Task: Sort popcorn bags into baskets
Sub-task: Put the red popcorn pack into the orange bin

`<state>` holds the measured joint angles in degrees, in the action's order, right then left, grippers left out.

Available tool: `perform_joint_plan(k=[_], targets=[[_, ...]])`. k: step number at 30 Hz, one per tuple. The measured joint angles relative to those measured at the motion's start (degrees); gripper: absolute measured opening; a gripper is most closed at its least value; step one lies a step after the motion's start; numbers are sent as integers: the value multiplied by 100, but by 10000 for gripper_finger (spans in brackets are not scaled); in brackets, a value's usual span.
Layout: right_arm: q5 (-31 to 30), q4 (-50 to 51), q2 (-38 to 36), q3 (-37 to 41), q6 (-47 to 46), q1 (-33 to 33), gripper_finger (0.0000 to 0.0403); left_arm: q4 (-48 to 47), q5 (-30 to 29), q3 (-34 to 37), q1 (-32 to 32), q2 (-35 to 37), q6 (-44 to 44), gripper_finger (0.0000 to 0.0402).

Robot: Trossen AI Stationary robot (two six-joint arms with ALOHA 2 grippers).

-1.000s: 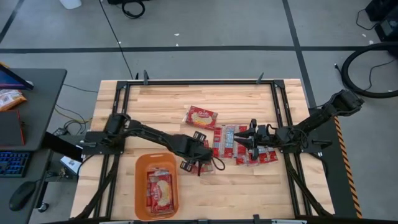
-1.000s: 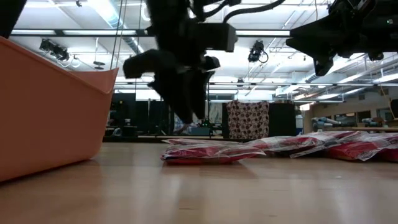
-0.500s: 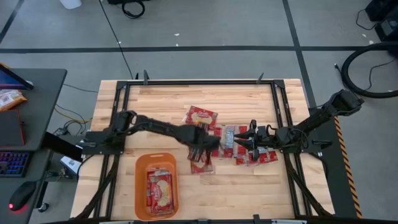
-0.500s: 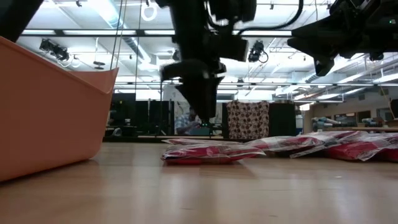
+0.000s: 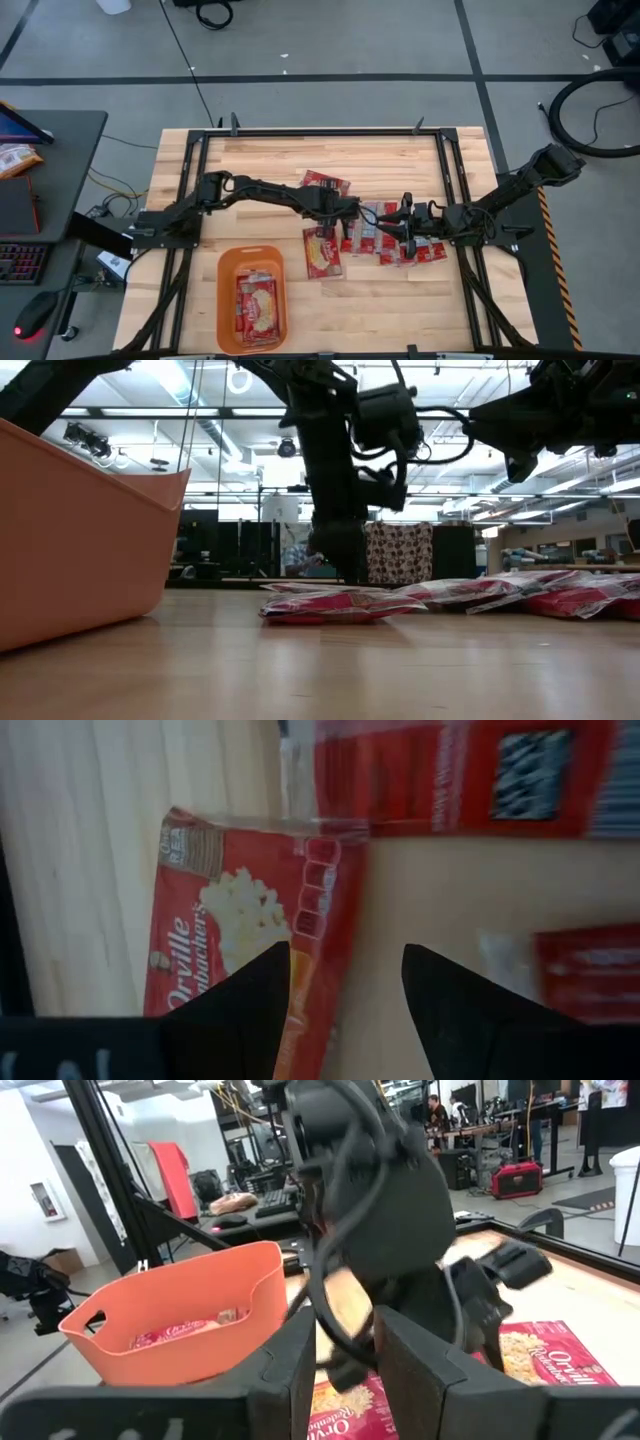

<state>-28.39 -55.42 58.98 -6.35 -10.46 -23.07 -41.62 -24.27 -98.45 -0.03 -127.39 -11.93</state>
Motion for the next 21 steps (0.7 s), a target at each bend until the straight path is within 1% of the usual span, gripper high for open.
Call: perform_joint_plan(k=[3, 6, 8, 16, 18, 21], targets=[[6, 1, 0, 0, 0, 0, 110, 298, -193, -9, 0, -55, -72, 199], [12, -7, 0, 0, 4, -2, 110, 346, -322, 4, 0, -97, -85, 199], [13, -9, 0, 0, 7, -2, 110, 463, -315, 0, 16, -125, -118, 199], [6, -27, -1, 0, 4, 0, 110, 423, -293, 0, 179, -129, -137, 199], [-2, -25, -2, 0, 2, 0, 110, 426, -217, 13, 219, -129, -137, 199], [3, -22, 0, 0, 2, 0, 110, 593, 122, 197, 254, -129, -132, 199]])
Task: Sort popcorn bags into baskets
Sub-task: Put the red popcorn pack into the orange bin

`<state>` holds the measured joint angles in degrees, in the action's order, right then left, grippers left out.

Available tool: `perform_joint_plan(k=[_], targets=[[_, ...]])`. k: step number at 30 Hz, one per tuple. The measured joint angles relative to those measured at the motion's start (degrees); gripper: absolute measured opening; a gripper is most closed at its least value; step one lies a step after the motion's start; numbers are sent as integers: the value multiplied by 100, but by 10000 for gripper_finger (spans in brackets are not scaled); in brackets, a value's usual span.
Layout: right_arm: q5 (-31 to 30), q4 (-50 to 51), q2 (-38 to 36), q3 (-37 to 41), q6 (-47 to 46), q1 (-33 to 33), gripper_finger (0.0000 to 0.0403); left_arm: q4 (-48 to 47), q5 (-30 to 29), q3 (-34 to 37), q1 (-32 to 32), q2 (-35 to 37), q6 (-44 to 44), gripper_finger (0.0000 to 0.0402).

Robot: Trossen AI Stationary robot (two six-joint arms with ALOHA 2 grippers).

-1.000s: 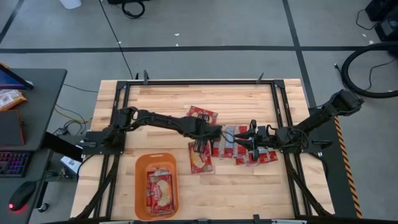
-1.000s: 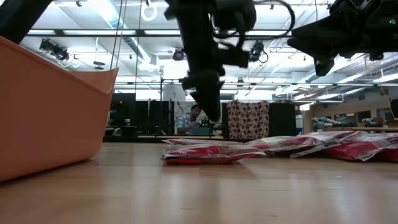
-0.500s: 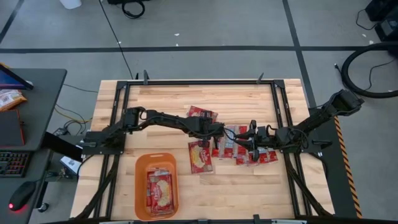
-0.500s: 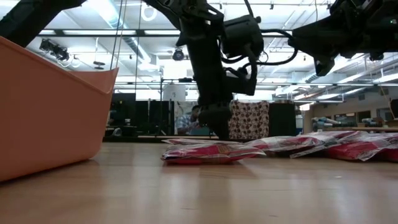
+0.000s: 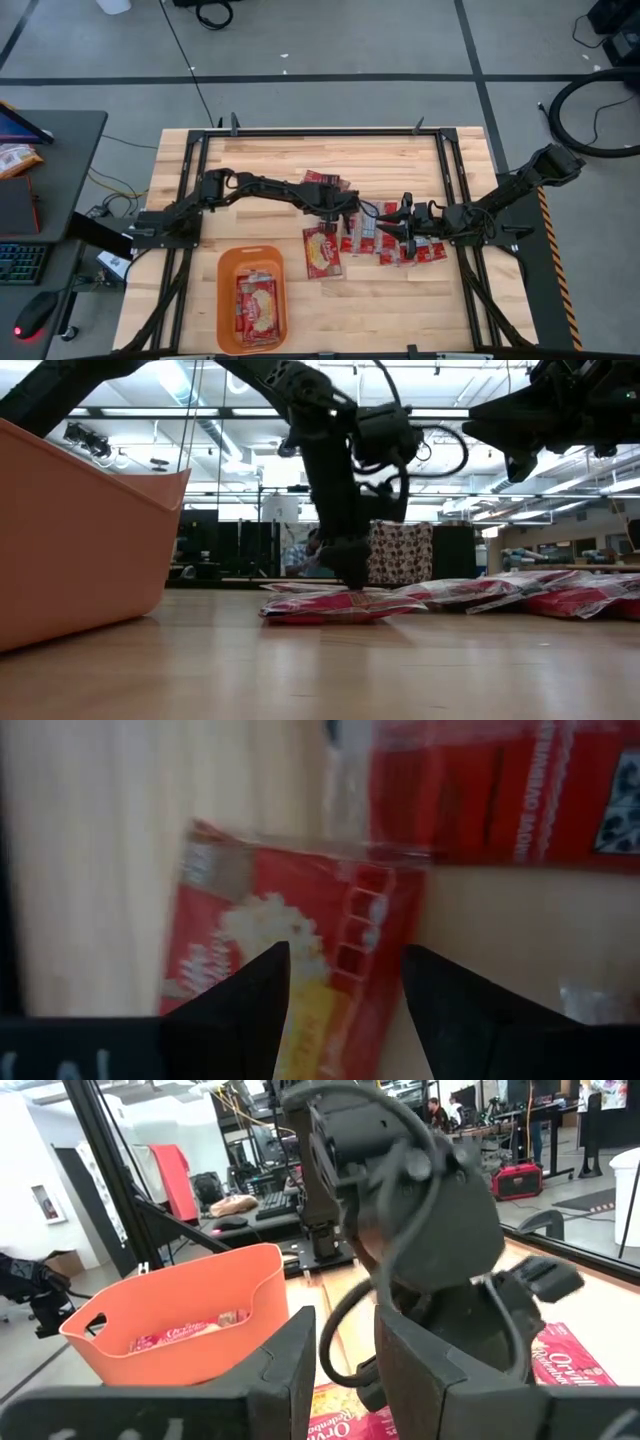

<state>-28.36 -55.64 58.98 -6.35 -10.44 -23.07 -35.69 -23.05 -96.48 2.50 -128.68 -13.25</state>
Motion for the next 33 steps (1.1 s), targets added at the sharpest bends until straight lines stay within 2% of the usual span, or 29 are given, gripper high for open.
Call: perform_joint_plan(k=[10, 14, 23, 33], targets=[[0, 0, -2, 0, 5, 0, 110, 211, -127, 312, 37, 21, -126, 191], [0, 0, -1, 0, 4, -1, 110, 190, -111, 318, 79, 18, -160, 152], [0, 1, -1, 0, 7, -2, 110, 170, 68, 325, 157, 9, -157, 15], [12, -3, -2, 0, 11, -2, 110, -508, 391, -176, -63, 244, -240, 4]])
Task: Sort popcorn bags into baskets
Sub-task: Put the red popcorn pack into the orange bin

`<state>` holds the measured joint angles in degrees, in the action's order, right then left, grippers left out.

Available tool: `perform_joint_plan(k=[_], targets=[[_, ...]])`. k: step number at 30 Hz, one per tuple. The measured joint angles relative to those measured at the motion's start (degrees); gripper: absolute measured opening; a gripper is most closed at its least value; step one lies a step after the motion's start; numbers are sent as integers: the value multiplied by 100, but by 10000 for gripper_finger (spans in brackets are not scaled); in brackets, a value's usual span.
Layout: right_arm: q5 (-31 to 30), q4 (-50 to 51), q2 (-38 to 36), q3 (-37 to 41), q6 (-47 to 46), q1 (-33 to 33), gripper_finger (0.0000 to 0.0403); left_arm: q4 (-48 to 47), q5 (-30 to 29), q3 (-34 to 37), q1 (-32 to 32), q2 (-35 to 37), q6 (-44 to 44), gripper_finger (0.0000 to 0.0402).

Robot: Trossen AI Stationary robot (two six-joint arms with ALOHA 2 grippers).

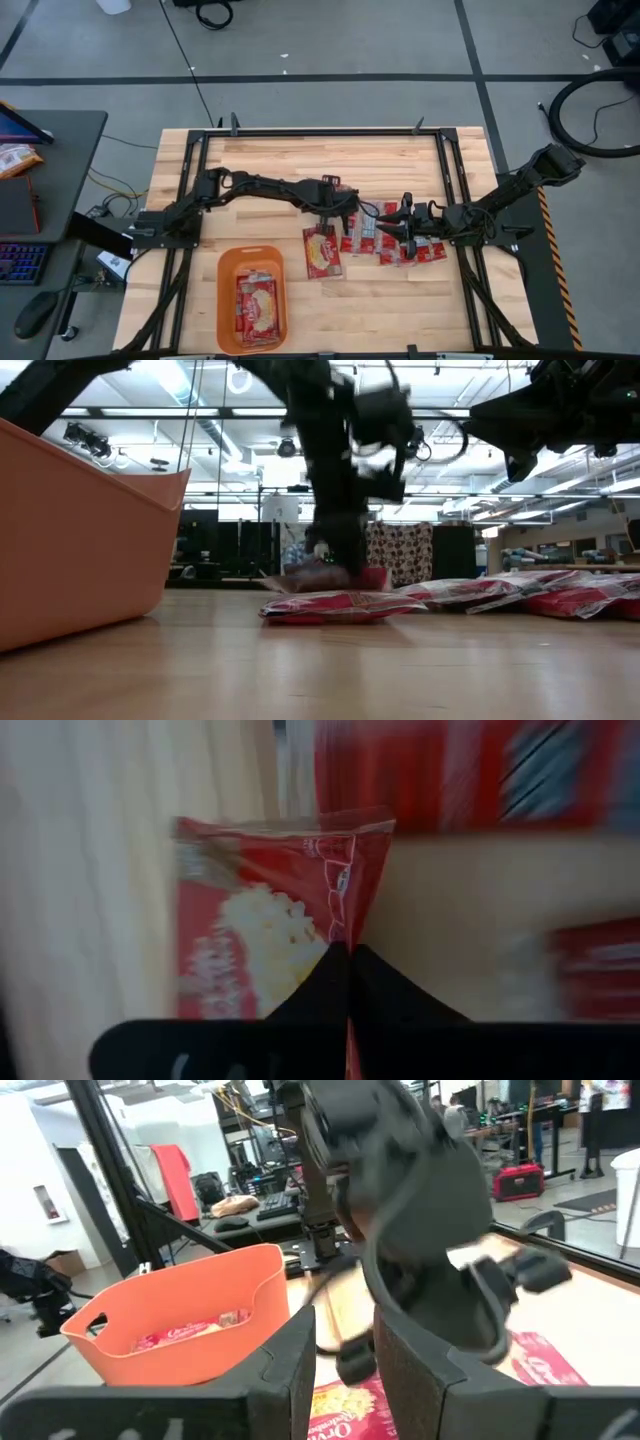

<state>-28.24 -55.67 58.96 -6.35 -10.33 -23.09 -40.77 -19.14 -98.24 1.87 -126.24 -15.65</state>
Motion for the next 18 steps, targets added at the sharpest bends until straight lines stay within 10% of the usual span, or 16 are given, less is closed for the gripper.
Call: perform_joint_plan(k=[18], targets=[[42, 36, 0, -2, 44, -4, 110, -1455, 475, -200, -885, 1684, 154, 1]])
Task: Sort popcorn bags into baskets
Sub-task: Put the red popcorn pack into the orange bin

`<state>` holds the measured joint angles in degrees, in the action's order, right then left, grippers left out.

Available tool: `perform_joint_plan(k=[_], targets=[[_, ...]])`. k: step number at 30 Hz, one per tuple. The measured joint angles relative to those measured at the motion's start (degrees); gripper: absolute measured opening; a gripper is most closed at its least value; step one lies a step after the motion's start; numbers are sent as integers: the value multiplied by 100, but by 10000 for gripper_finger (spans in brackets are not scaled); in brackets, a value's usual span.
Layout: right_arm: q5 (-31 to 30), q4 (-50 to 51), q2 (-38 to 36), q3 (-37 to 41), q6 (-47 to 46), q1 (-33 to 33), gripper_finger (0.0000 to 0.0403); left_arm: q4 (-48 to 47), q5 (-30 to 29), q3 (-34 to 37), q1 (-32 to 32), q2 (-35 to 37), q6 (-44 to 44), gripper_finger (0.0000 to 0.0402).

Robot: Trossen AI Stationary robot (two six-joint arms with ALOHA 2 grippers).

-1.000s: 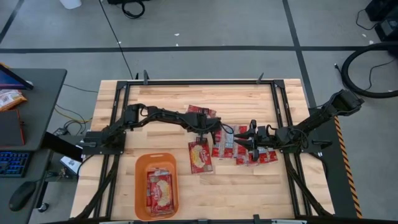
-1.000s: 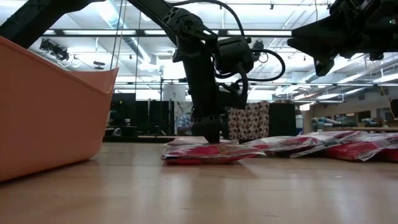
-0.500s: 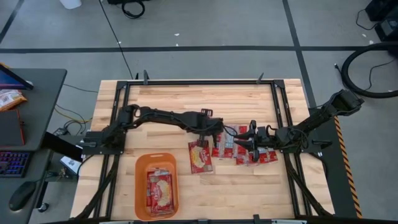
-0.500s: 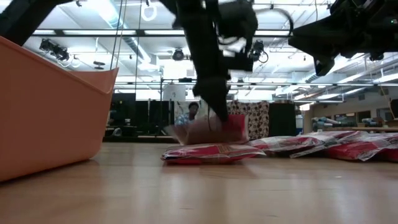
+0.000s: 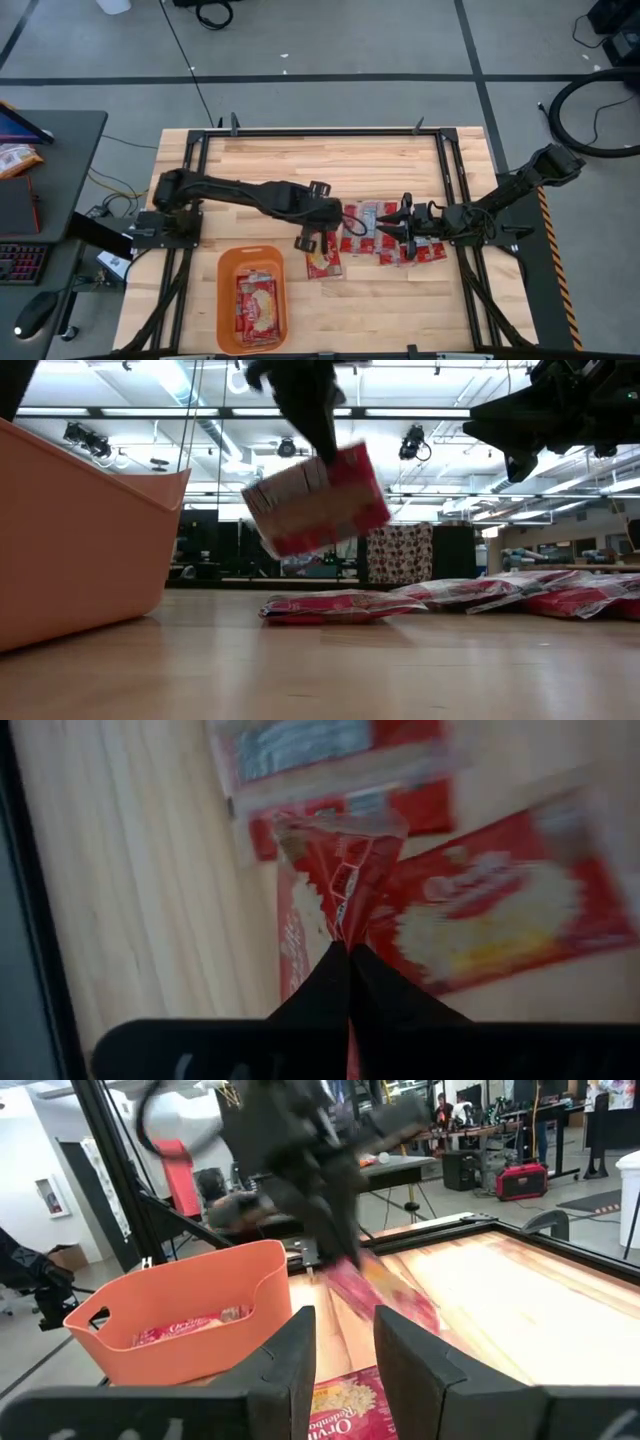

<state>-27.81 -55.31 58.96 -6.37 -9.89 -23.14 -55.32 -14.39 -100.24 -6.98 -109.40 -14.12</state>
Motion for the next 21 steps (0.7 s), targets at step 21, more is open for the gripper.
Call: perform_joint_plan(k=[21], targets=[[-4, -2, 0, 0, 0, 0, 110, 3, 1819, -2, -1119, 1548, 1100, 1]])
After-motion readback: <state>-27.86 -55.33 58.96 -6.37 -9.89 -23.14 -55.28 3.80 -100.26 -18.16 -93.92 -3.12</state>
